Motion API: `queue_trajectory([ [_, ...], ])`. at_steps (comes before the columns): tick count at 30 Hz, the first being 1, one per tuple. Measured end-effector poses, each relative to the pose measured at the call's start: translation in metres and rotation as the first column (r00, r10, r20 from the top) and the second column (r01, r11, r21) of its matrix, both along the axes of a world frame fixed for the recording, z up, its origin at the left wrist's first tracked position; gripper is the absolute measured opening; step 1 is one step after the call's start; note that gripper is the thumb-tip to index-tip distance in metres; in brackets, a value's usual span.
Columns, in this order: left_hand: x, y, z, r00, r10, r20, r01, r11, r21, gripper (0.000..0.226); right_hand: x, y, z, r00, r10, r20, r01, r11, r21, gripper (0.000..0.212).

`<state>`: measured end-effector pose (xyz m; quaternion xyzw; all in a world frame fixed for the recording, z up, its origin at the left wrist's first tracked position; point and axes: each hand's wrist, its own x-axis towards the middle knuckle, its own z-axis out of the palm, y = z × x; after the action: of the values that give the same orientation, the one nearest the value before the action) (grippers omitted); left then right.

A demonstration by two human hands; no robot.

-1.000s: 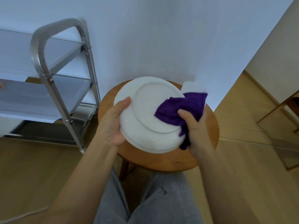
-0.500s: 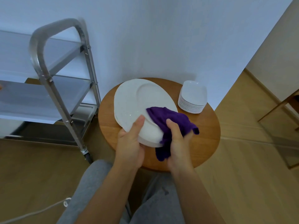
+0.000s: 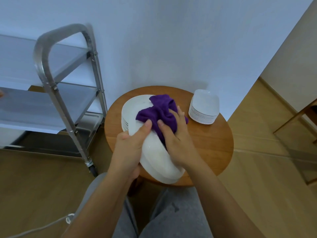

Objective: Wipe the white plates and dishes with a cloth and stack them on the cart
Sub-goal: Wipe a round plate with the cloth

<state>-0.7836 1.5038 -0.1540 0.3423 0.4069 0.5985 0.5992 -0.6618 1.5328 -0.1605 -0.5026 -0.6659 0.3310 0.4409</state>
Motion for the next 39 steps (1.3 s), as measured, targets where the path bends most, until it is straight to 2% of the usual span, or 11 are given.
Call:
queue_trajectory([
  [5,0.005,0.002,-0.003,0.992,0.127,-0.026,-0.127,0.992,-0.012,0.029,-0.007,-0.024,-0.007,1.0,-0.017,0.025,0.017,1.0,-0.025,0.037],
  [9,0.003,0.008,-0.006,0.977,0.206,-0.054,-0.209,0.976,-0.061,0.017,-0.01,-0.043,-0.019,0.96,-0.107,0.26,0.055,0.978,0.201,0.051],
  [14,-0.006,0.01,-0.006,0.96,0.171,0.221,-0.137,0.977,-0.163,0.037,0.015,-0.041,-0.035,0.933,-0.091,0.347,-0.091,0.876,0.474,0.054],
  [17,-0.018,0.018,0.0,0.955,0.178,0.236,-0.146,0.979,-0.145,0.032,0.034,-0.036,-0.051,0.911,-0.123,0.393,-0.101,0.858,0.504,0.054],
  [19,-0.025,0.027,0.005,0.965,0.197,0.174,-0.183,0.979,-0.091,0.013,0.043,-0.028,-0.055,0.948,-0.127,0.293,0.007,0.925,0.38,0.049],
  [22,-0.029,0.042,0.014,0.965,0.231,-0.123,-0.226,0.973,0.054,0.007,0.052,-0.014,-0.059,0.965,-0.221,-0.138,0.233,0.97,0.075,0.042],
  [23,-0.028,0.047,0.015,0.905,0.254,-0.34,-0.224,0.966,0.127,0.014,0.054,-0.009,-0.06,0.918,-0.286,-0.273,0.289,0.957,-0.029,0.041],
  [25,-0.022,0.058,0.012,0.621,0.282,-0.731,-0.112,0.955,0.273,0.043,0.058,0.001,-0.059,0.826,-0.394,-0.402,0.36,0.919,-0.161,0.037],
  [27,-0.015,0.07,0.009,0.316,0.308,-0.897,0.062,0.937,0.343,0.06,0.06,0.009,-0.057,0.779,-0.428,-0.457,0.366,0.904,-0.222,0.032],
  [32,-0.001,0.106,-0.002,-0.231,0.375,-0.898,0.393,0.88,0.266,0.053,0.064,0.026,-0.057,0.788,-0.467,-0.4,0.388,0.882,-0.266,0.035],
  [39,0.016,0.126,-0.039,-0.524,0.386,-0.759,0.589,0.808,0.004,0.04,0.064,0.044,-0.066,0.819,-0.503,-0.276,0.425,0.855,-0.299,0.037],
])
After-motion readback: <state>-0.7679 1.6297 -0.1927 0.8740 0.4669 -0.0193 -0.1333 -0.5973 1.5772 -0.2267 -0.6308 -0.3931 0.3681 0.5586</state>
